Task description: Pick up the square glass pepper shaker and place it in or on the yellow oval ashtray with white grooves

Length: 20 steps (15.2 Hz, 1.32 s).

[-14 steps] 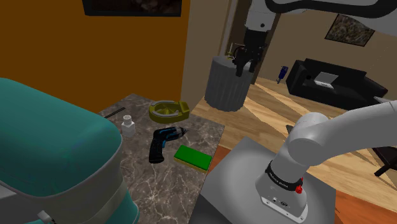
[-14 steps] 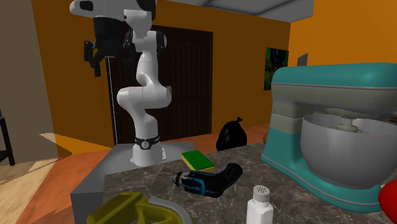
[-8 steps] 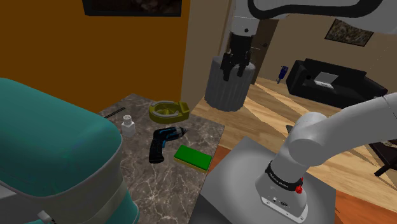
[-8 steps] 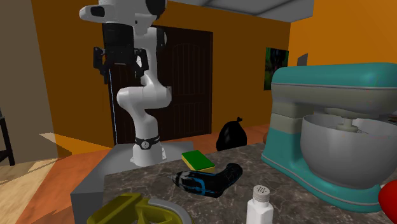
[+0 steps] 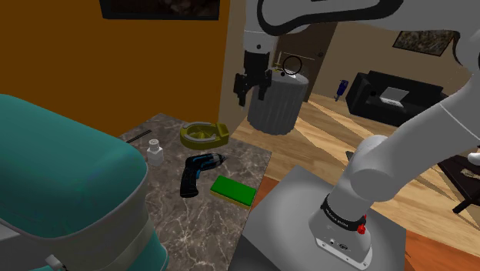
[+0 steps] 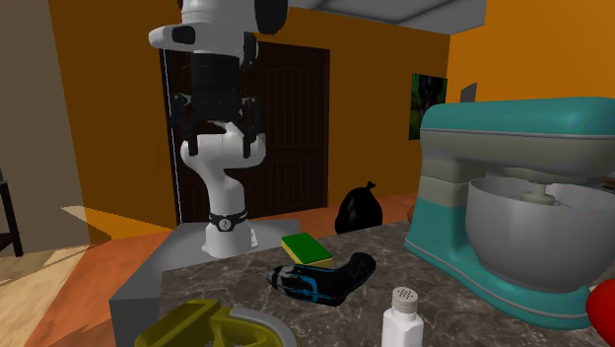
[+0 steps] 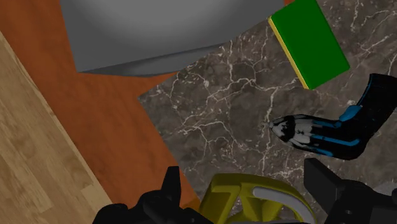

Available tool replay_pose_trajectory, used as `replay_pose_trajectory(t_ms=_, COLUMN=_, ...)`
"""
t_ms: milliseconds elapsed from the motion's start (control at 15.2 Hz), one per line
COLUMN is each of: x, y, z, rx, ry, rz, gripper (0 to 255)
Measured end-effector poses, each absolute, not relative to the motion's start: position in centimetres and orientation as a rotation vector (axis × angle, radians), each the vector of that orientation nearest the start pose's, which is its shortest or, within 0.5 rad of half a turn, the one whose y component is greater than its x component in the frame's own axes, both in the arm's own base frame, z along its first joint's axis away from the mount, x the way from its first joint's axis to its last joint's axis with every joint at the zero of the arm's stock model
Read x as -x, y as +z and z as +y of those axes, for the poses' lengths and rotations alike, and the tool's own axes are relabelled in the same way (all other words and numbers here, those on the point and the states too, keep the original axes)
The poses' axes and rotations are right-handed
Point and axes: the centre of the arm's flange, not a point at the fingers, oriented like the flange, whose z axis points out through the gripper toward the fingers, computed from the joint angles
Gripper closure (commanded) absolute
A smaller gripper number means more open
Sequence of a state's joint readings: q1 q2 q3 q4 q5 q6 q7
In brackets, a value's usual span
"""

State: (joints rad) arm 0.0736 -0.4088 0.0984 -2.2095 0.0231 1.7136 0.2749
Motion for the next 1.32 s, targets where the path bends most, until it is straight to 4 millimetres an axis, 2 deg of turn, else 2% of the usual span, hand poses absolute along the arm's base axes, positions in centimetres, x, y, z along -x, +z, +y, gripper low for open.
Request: replay_pose_trajectory(t_ms=1320, x=-57.9, y=42.0, z=26.5, rx=3.165, ry=0.242, rz=0.156, gripper=0)
